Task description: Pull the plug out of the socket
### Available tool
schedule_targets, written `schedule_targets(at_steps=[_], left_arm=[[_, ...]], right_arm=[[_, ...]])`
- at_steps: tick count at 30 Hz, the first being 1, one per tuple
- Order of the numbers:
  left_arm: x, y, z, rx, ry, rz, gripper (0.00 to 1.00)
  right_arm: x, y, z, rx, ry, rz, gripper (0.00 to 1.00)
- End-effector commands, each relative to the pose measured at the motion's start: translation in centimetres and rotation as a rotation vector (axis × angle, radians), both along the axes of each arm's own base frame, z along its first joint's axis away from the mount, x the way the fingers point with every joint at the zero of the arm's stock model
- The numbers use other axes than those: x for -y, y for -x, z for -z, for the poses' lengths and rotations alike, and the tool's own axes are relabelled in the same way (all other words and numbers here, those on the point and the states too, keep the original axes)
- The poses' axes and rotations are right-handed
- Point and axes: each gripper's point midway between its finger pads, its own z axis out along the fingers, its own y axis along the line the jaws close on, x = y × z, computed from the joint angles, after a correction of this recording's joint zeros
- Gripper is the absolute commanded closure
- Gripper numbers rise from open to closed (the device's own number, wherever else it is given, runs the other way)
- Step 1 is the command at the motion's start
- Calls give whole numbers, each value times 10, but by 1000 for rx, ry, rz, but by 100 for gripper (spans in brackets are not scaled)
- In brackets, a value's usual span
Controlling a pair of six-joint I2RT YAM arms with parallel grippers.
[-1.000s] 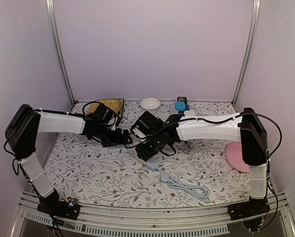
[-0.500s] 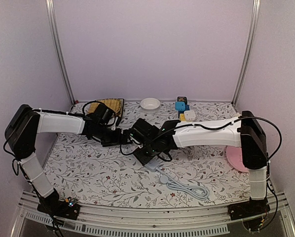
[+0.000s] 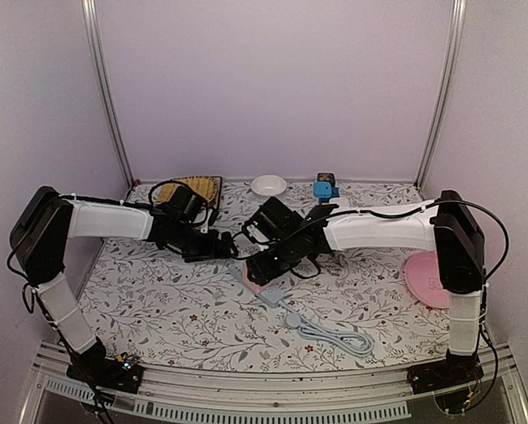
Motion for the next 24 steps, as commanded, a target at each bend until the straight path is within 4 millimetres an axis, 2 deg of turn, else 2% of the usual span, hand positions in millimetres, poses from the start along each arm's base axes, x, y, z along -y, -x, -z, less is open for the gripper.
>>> schedule_targets(at_steps=[1, 5, 10, 14, 21, 24], left_arm=[[-25, 41, 51, -167, -175, 31, 3], [-26, 42, 54, -170, -183, 30, 3], [-26, 43, 57, -174, -188, 31, 3], [-27, 45, 60, -178, -192, 32, 3], [-29, 48, 63, -180, -205, 34, 3], [-30, 50, 66, -184, -209, 37, 3]], right_arm=[[-16, -26, -56, 174, -111, 66, 56], [-34, -14, -69, 318, -33, 9, 56], [-39, -14, -80, 382, -17, 3, 55], [-35, -20, -80, 313, -72, 15, 55], [-12, -41, -68, 122, -181, 96, 55], [-13, -41, -67, 113, -187, 98, 55]])
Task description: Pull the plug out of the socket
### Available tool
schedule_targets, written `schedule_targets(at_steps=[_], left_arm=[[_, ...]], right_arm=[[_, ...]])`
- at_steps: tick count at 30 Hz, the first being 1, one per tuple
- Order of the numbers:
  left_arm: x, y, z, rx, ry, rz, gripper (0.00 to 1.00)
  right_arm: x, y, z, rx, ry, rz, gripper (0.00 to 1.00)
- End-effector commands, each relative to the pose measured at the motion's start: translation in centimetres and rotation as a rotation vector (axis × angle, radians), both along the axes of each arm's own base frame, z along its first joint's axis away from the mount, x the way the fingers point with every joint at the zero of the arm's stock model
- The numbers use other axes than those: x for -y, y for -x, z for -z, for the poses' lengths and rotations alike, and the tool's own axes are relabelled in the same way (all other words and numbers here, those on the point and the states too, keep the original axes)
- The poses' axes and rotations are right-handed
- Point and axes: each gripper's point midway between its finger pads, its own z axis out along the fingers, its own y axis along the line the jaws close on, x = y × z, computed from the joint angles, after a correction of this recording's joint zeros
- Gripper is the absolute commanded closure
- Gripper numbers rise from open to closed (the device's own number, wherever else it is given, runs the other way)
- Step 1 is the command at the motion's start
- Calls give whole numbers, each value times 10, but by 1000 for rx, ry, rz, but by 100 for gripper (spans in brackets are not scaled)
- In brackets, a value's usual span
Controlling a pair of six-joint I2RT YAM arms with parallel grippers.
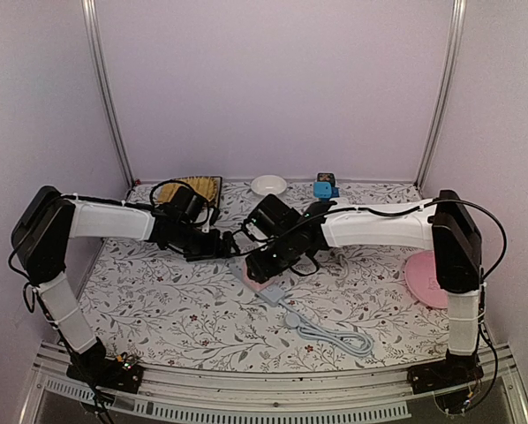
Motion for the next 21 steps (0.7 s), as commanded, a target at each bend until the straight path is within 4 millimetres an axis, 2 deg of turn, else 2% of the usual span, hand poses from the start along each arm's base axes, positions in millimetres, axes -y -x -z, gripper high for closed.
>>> schedule_targets(at_steps=[1, 4, 12, 16, 21], left_arm=[[-33, 54, 65, -201, -210, 33, 3], [-33, 56, 67, -204, -214, 35, 3], [-33, 55, 71, -209, -223, 33, 3], [-33, 56, 72, -210, -227, 36, 3], [-33, 55, 71, -208, -224, 36, 3]], right_arm=[[-12, -38, -64, 101, -212, 92, 54], [-16, -36, -69, 143, -196, 87, 54], [-45, -18, -88, 363, -73, -21, 54], [-42, -24, -94, 376, -81, -4, 54], [-26, -30, -91, 295, -123, 32, 53]])
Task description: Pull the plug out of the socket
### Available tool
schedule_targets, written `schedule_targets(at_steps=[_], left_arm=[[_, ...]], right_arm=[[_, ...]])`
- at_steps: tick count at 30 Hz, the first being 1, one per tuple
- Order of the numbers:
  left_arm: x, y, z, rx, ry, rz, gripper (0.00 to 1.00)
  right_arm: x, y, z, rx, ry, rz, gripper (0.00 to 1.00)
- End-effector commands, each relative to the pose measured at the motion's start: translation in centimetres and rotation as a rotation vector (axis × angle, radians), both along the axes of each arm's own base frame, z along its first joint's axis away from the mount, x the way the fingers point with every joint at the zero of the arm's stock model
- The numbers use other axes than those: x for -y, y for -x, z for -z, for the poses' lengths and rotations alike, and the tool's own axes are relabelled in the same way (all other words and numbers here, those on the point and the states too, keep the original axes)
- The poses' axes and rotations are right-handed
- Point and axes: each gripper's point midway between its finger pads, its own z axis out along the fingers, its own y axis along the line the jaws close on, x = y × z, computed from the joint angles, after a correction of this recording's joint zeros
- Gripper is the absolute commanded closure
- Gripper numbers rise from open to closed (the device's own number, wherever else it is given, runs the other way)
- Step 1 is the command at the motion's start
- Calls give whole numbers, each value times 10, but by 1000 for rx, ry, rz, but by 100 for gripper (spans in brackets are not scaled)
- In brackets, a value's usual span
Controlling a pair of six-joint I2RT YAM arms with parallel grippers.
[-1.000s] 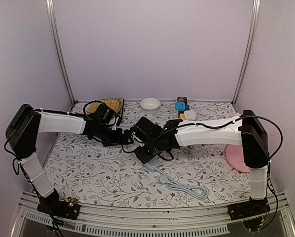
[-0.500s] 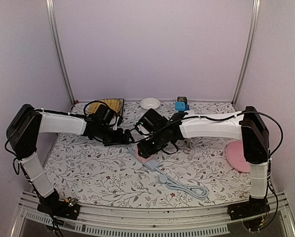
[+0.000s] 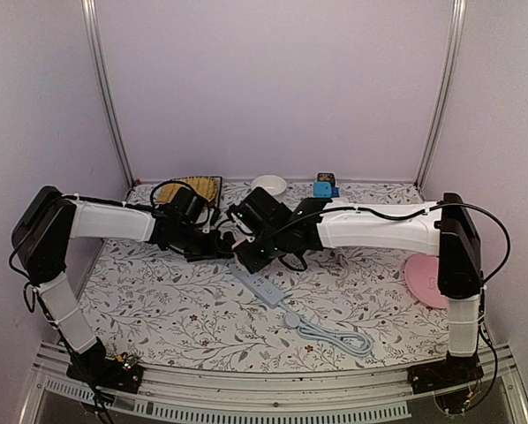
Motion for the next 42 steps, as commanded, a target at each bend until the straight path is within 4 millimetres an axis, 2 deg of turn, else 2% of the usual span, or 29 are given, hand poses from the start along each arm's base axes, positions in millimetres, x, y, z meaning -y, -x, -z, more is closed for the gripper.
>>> schedule_targets(at_steps=[1, 6, 8, 16, 21, 26, 33, 38, 42], left_arm=[[-35, 56, 69, -218, -230, 34, 3], [-30, 52, 62, -206, -214, 37, 3], [-28, 50, 58, -198, -206, 37, 3], [-15, 38, 34, -146, -166, 58, 3], [0, 28, 10, -85, -103, 78, 3], [18, 17, -26, 5, -38, 109, 3], [26, 7, -68, 109, 7, 114, 3], [26, 4, -87, 158, 29, 109, 3], [27, 6, -94, 172, 49, 110, 3]], right_arm=[[-2, -18, -44, 40, -165, 42, 54], [25, -14, -36, -15, -170, 77, 53], [36, -11, -38, -31, -186, 101, 53], [82, 6, -32, -95, -206, 181, 53], [137, 0, -28, -163, -264, 323, 53], [199, -6, -11, -258, -334, 500, 54], [263, -17, 6, -349, -448, 690, 54], [285, -20, 24, -440, -514, 752, 54], [295, -22, 41, -506, -535, 783, 53]])
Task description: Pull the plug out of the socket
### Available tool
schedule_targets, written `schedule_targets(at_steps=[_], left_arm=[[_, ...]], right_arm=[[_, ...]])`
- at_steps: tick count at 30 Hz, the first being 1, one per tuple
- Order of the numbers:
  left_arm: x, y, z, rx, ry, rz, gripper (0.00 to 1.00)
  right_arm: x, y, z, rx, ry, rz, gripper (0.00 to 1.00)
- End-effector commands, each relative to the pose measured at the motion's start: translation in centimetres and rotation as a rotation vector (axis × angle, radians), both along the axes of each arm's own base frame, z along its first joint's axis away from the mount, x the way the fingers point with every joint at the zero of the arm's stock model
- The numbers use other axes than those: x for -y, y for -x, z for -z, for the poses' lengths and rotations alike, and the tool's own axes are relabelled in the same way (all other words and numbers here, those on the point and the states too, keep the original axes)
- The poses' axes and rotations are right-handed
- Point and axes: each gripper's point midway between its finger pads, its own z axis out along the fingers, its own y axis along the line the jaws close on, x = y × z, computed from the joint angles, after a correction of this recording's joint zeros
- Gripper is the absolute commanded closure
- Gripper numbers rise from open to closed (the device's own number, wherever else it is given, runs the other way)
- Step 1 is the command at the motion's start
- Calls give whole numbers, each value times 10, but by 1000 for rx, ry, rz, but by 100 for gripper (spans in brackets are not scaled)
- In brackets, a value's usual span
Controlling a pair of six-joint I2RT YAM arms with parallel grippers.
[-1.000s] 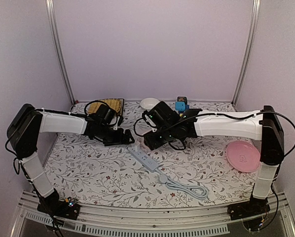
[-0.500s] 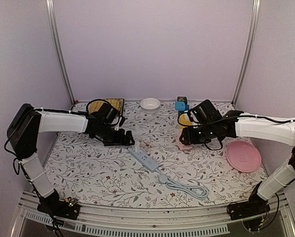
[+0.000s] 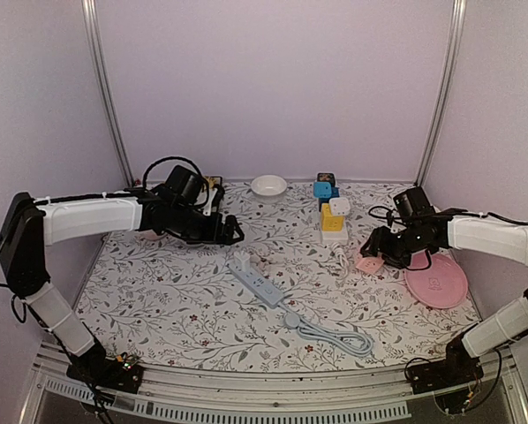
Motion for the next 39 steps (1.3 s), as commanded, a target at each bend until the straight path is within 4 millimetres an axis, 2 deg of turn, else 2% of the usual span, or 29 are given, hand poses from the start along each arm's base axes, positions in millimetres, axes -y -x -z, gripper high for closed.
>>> schedule_targets(at_steps=[1, 7, 14, 21, 32, 39], left_arm=[[6, 2, -18, 48, 29, 22, 3], [5, 7, -22, 57, 45, 28, 3], [7, 10, -24, 57, 71, 21, 3], [12, 2, -27, 71, 95, -36, 3], [13, -3, -25, 31, 77, -128, 3], [11, -5, -23, 18, 44, -186, 3]], right_arm=[[-4, -6, 4, -26, -115, 4, 52], [10, -6, 22, -90, -144, 22, 44], [15, -10, 30, -116, -154, 17, 32], [28, -19, 37, -117, -48, 12, 23], [47, -27, 30, -67, 92, -2, 16], [49, -33, 21, -21, 117, -22, 14]])
